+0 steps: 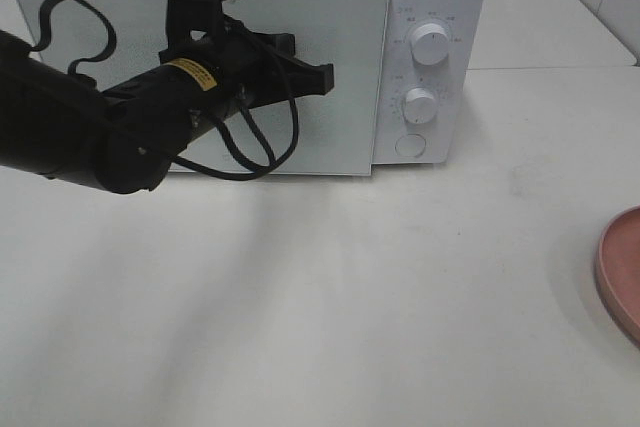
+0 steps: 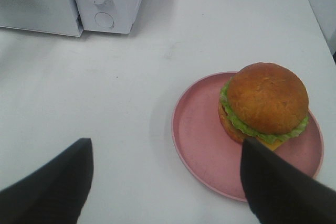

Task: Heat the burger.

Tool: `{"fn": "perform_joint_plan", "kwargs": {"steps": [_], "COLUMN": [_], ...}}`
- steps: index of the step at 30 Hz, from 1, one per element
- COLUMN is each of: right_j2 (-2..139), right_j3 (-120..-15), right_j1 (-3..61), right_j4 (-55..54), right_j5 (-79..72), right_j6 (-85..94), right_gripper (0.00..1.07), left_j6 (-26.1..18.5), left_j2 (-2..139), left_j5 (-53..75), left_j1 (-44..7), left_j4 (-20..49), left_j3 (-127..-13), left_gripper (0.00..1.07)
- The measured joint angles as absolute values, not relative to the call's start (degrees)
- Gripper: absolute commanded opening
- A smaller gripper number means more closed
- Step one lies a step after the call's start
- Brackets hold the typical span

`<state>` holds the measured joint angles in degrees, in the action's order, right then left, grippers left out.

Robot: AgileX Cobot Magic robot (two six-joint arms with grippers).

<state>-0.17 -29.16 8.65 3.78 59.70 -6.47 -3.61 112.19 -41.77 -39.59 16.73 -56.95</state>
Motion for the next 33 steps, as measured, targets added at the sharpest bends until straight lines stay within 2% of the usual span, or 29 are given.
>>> {"fn": "perform_joint_plan", "kwargs": {"steps": [8,17,27,33], "right_j2": [-0.2,-0.2,-0.2,-0.2], "right_j3": [-29.2,-29.2,-29.2,-29.2], "right_j1": [8.7,8.7,8.7,8.7], "right_j4": [3.8,3.7,3.7,3.7], "right_j5": [59.7,59.6,59.6,59.5], "right_j6": [-6.5,-6.5,-6.5,-6.5], "right_gripper": [0.75,0.75,0.75,0.75], "left_j6": [-6.5,-7.6,-7.7,-7.7], "left_j2": [115.5,116.4,109.9,104.5], "left_j5": [-39.0,-36.5,-33.5,-21.7], "left_j1": [-39.9,-40.5,-39.8,-39.9], "left_j4": [17.4,17.4,20.2,20.1], "left_j3": [-63.0,-65.3,-58.5,-54.1], "left_gripper": [0.00,0.00,0.00,0.00]}}
